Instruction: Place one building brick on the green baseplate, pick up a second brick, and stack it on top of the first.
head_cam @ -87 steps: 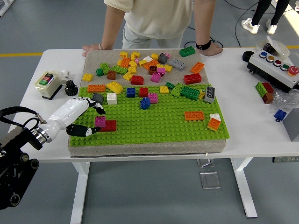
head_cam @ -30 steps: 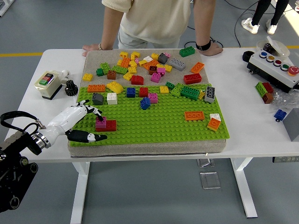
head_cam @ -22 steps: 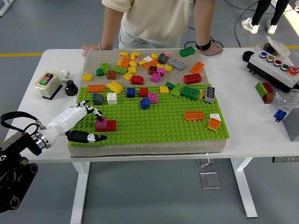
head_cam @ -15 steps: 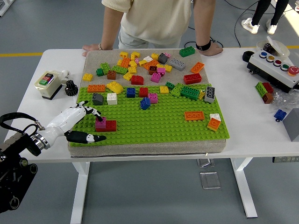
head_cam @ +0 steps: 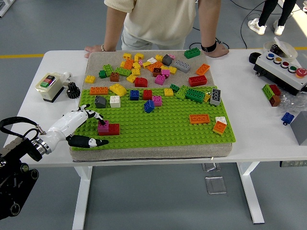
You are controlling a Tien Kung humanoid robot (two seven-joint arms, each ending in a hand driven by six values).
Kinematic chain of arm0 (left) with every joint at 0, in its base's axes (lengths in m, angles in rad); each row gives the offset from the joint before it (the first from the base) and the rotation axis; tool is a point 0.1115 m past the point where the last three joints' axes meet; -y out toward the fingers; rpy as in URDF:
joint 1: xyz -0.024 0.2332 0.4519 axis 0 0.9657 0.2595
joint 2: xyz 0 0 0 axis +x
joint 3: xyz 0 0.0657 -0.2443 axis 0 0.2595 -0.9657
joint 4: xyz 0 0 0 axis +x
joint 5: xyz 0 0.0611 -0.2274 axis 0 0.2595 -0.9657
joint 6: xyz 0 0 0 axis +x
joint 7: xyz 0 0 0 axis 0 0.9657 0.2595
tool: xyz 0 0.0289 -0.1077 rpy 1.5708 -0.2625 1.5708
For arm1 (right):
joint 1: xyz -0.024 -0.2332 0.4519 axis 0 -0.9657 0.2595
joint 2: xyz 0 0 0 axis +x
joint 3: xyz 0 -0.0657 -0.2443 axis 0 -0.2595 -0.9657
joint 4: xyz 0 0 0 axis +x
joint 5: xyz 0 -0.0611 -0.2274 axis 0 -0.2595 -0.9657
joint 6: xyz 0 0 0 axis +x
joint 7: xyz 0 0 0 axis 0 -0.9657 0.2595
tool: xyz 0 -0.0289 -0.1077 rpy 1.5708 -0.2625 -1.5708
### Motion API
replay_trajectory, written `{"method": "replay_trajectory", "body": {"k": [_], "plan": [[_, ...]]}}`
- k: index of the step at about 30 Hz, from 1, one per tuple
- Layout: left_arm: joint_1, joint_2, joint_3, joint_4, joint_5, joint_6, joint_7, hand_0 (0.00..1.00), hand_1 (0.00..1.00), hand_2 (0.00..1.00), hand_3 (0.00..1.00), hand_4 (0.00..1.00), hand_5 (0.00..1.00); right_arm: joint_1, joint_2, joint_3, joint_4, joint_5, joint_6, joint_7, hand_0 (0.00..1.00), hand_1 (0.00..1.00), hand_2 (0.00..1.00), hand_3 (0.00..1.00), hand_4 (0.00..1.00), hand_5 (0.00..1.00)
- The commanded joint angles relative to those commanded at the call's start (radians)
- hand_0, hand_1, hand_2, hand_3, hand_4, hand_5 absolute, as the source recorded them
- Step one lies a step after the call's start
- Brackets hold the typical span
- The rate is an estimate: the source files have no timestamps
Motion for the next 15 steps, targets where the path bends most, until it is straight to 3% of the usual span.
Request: {"method": "replay_trajectory", "body": {"k": [15], "plan": [[-0.002,0.001,-0.006,-0.008,0.0,-0.003,0.001,0.997,0.81,0.773,0.59,0.998,0.628,0.001,-0.001,0.003,0.0,0.001,0.004,-0.002,0.742,0.66,0.71,0.596,0.919,0.507]]}}
